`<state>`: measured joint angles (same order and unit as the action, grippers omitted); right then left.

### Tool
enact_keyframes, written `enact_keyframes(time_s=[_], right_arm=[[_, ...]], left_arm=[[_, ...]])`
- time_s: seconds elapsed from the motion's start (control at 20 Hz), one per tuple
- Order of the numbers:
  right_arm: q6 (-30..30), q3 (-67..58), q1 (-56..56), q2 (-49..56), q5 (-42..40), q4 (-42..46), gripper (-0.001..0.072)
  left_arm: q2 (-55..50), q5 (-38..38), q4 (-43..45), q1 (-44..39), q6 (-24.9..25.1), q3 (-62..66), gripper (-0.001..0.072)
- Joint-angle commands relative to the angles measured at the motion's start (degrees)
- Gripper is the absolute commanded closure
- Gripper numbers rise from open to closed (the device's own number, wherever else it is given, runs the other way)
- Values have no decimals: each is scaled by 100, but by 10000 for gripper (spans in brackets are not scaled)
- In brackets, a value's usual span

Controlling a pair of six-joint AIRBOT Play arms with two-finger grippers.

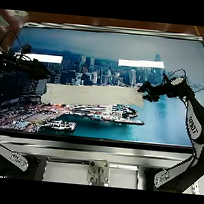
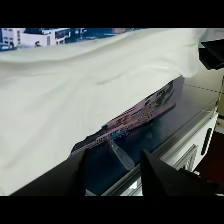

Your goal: Fold the shirts.

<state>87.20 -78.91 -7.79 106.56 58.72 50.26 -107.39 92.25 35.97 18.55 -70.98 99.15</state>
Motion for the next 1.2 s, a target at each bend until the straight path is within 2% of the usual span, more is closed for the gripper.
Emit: enact_keyframes(time_s=[0.0,0.1,0.15,0.25,0.35,0.4,0.6,0.85,1.15], right_arm=[[-72,7,68,186,-214,-468,224],[-87,7,136,201,-382,-498,529],[-125,7,153,168,-391,-564,653],[-564,7,153,-15,-247,-682,652],[-717,7,109,-417,-44,-651,652],[-741,7,105,-669,42,-645,652],[-660,7,109,-1952,492,-647,652],[-94,7,109,-3270,968,-645,652],[350,7,109,-4098,1478,-640,652]], left_arm=[[142,-28,-179,-103,-24,13,331],[199,-24,-212,-197,-24,13,331],[221,-26,-219,-258,-24,13,331],[238,-26,-219,-407,-22,13,340],[234,-31,-216,-645,289,9,616],[234,-76,-216,-841,457,9,670],[234,-874,-214,-1902,474,-92,671],[234,-1954,-173,-3152,374,-787,671],[201,-3705,-1095,-4419,326,-1628,670]])
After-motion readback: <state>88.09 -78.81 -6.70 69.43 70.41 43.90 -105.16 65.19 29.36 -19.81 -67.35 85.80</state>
